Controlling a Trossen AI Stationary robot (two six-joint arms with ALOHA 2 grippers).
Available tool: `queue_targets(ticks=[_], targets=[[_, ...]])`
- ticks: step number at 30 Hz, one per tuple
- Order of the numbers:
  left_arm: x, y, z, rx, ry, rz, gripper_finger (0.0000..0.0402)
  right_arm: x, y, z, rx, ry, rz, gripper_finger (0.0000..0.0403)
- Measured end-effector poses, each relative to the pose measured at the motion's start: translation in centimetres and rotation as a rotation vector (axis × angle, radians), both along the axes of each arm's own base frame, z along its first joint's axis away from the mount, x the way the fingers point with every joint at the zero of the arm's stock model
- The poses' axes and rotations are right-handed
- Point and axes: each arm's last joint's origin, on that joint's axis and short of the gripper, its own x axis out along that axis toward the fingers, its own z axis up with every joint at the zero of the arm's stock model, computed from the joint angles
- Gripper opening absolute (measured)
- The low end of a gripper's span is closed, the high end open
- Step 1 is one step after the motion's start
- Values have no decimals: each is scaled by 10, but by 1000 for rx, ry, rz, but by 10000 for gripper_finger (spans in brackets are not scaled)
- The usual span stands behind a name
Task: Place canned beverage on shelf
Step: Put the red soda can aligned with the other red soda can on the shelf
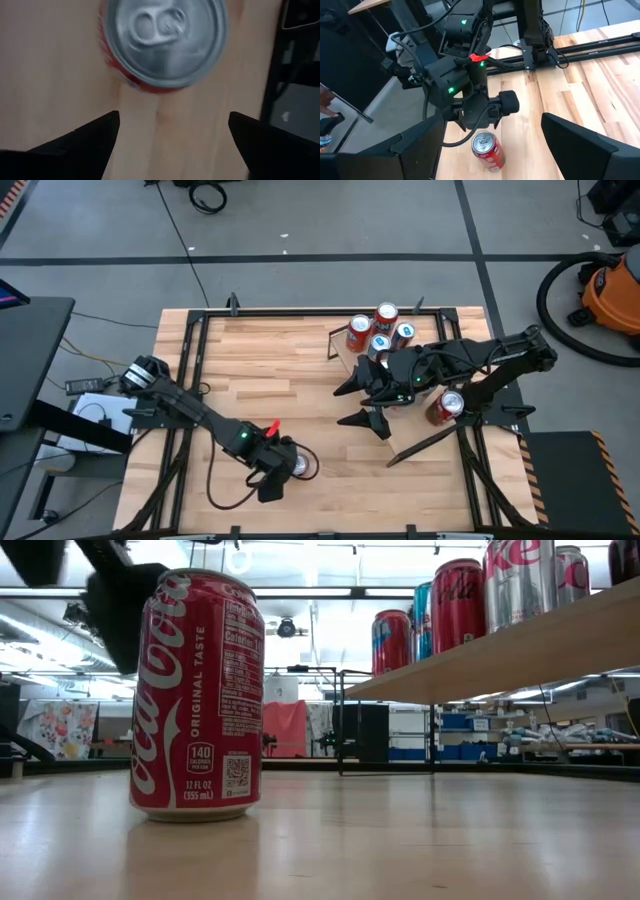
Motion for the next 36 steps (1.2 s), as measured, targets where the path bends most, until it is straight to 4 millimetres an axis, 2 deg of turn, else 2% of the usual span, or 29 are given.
queue_targets(ticks=[13,19,24,29,36], targets=[[21,17,5,68,-166,-95,386,0,0,0,19,4,-20,348],[24,20,3,103,-184,-169,386,0,-1,0,13,2,-36,348],[29,19,2,93,-212,-164,385,0,-1,0,10,2,-40,348],[32,15,-1,76,-222,-141,355,0,-1,0,3,0,-55,348],[33,15,-2,25,-204,-7,305,0,-1,0,-1,2,-55,348]])
